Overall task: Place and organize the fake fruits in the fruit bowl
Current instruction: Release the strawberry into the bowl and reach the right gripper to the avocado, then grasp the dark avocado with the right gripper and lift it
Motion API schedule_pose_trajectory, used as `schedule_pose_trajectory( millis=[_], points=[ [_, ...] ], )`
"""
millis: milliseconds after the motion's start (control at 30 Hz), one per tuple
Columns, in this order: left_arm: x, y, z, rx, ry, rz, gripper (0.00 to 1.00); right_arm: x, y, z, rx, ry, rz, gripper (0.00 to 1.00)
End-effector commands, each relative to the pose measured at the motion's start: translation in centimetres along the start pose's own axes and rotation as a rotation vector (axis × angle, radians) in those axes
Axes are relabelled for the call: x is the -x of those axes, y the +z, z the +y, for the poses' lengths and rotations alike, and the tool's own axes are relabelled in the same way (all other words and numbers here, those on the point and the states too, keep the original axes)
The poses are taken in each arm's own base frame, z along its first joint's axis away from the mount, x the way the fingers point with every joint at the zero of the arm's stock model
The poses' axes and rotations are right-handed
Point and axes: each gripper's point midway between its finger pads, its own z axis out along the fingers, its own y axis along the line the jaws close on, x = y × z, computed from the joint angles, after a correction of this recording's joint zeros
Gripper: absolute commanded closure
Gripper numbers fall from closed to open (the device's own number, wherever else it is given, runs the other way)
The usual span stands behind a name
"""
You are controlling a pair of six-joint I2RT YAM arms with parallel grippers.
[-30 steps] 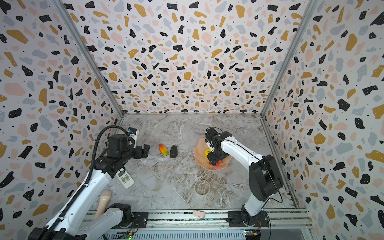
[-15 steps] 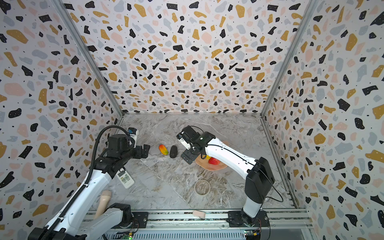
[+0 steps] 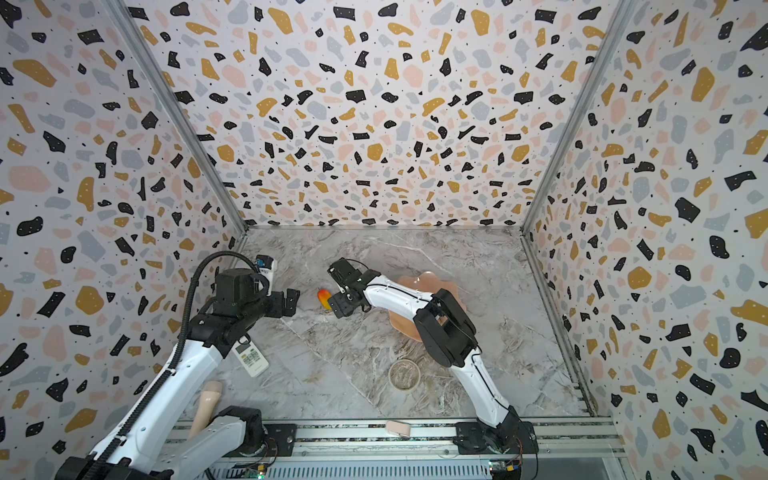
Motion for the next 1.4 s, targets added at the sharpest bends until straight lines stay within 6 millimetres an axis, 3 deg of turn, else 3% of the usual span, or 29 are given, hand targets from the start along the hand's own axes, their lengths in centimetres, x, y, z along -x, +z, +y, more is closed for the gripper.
schedule_pose_trajectory(
  millis=[0, 333, 800, 933, 1067, 1133, 1367],
  points=[
    [0.8, -0.4, -0.1, -0.006, 0.016, -0.041, 0.00, 3.2, -1.5, 0.6, 0.019, 0.074, -0.093, 0.08],
    [0.8, -0.3, 0.0, -0.004, 0.015, -0.040, 0.00, 1.9, 0.1, 1.0, 0.056, 0.081, -0.059, 0.32],
    [0.8, -0.4, 0.0, -0.004, 0.015, -0.040, 0.00, 0.6, 1.5, 1.1, 0.071, 0.078, -0.017, 0.33],
    [0.8, -0.4, 0.0, -0.003, 0.016, -0.042, 0.00, 1.0, 1.0, 1.0, 0.055, 0.068, -0.030, 0.57],
    [0.8, -0.4, 0.0, -0.001, 0.016, -0.044, 0.00, 1.9, -0.8, 0.5, 0.027, 0.047, -0.052, 0.77],
    [0.8, -0.4, 0.0, -0.001, 0.016, -0.042, 0.00, 2.6, -2.7, 0.1, 0.009, 0.028, -0.073, 0.85],
    [0.8, -0.4, 0.0, -0.001, 0.015, -0.040, 0.00, 4.6, -12.1, -1.4, -0.011, -0.019, -0.196, 0.91]
  ],
)
